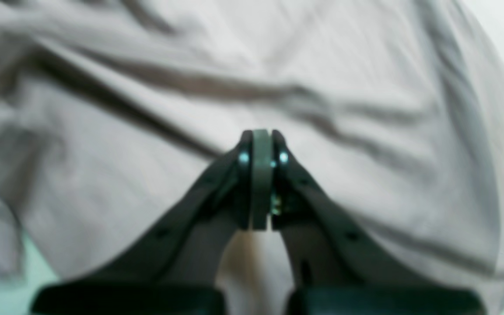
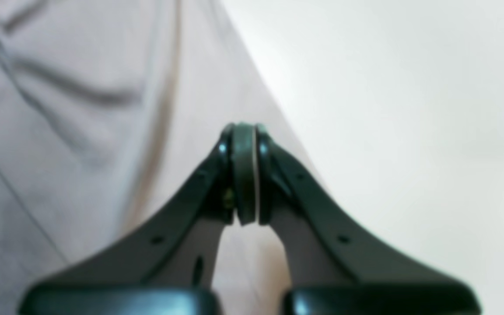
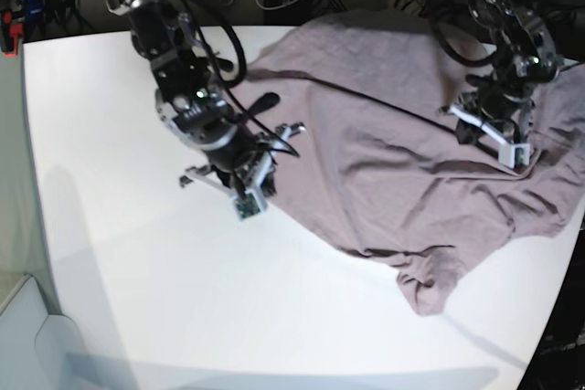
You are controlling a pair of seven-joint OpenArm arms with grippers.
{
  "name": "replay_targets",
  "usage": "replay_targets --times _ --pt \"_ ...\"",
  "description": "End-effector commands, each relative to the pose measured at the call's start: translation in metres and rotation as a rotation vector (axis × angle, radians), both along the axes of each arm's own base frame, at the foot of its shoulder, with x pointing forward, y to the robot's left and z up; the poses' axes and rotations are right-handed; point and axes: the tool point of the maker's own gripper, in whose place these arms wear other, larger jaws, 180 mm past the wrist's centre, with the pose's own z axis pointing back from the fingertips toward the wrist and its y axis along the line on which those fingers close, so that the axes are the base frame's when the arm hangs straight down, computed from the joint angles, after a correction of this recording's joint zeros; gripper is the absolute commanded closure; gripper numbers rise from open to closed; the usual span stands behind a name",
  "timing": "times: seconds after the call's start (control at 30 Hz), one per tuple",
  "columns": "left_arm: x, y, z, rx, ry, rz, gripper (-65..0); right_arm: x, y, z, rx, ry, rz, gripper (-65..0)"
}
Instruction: Layout the t-shirt on the table in an organized manner, then fold the t-shirt properly
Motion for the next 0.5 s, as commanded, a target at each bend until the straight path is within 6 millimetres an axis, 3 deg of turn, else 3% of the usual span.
replay_targets --times 0.0,0.2,0.27,0.47 --pt "-0.002 0.003 0.002 0.004 -0.009 0.008 -0.1 0.012 0.010 0.012 0.032 -0.033 0.001 0.0" --pt "-0.033 -0.008 -0.046 -0.076 0.119 0.029 -0.1 0.056 0.062 0.012 0.096 0.012 0.014 0.0" --pt "-0.035 -0.007 -0.058 -0.098 0.121 0.050 -0.1 0.069 0.082 0.001 0.093 0.064 0.027 0.0" --pt "-0.044 0.013 -0.079 -0.098 0.142 0.088 -0.1 0.086 0.075 -0.051 0.037 0.118 0.009 0.0"
